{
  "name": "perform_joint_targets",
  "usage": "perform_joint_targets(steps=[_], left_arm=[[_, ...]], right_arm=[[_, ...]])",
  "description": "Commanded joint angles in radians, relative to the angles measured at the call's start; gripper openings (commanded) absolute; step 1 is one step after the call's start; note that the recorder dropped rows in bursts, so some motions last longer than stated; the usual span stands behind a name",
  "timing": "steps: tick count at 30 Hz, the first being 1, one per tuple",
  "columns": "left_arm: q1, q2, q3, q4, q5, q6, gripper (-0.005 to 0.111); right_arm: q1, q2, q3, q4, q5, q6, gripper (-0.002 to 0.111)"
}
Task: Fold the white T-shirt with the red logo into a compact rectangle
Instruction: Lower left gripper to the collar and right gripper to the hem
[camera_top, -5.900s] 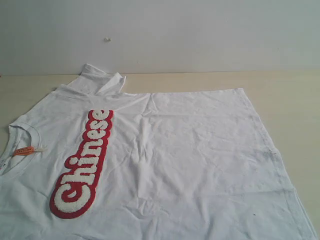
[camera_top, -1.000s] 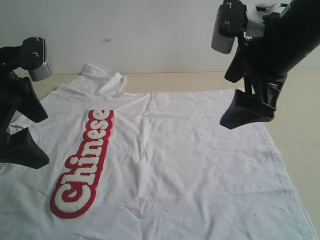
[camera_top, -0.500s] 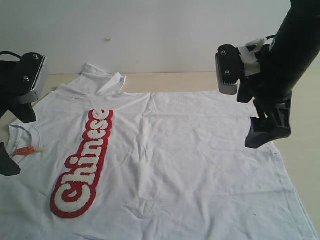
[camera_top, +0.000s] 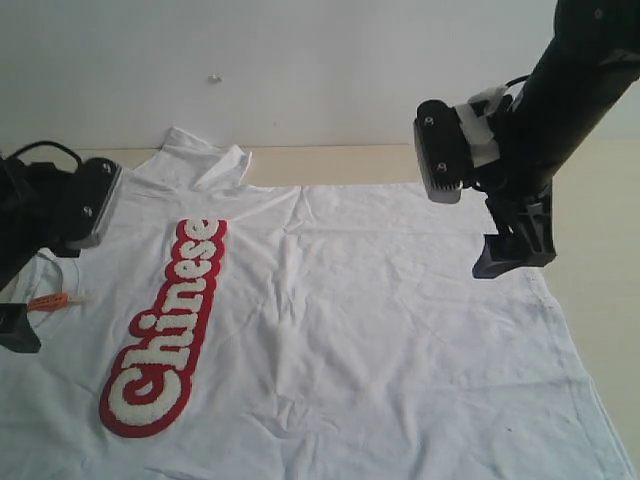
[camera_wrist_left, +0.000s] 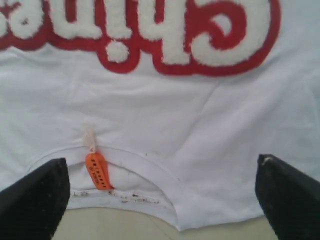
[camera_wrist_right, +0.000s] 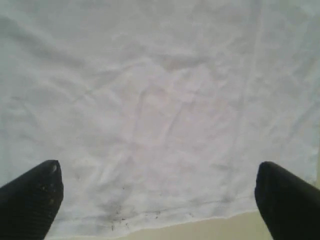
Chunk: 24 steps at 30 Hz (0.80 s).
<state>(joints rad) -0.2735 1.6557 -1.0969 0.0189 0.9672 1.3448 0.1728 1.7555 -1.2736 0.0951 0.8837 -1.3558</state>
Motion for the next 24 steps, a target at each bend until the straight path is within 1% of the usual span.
perform_joint_targets(steps=[1,4,8,11,14,16,19,24], left_arm=[[-0.005,0.127,0.003,0.174,-0.087,0.004,0.097],[0.001,0.186,0.003,0.251,-0.21,0.004,0.097],[0.038,0.226,-0.014,0.242,-0.374,0.004,0.097],[0.089,0.249,-0.066,0.219,-0.388,0.004,0.097],[0.133,0.267,-0.108,0.144,-0.373,0.012,0.097],[0.153,0.28,-0.118,0.121,-0.373,0.033,0.097],[0.171,0.311,-0.119,0.102,-0.386,0.069,0.097],[0.173,0.353,-0.119,0.095,-0.414,0.083,0.097]], right_arm=[[0.001,0.085,0.001,-0.009,-0.084,-0.026,0.105],[0.001,0.133,0.001,-0.033,-0.134,-0.017,0.105],[0.001,0.186,-0.001,-0.083,-0.161,-0.017,0.105],[-0.008,0.209,-0.001,-0.14,-0.187,0.024,0.105],[-0.051,0.224,-0.001,-0.139,-0.205,0.052,0.105],[-0.08,0.233,-0.001,-0.136,-0.197,0.052,0.105],[-0.123,0.245,-0.001,-0.114,-0.168,0.039,0.105],[-0.141,0.256,-0.001,-0.041,-0.1,0.006,0.105]])
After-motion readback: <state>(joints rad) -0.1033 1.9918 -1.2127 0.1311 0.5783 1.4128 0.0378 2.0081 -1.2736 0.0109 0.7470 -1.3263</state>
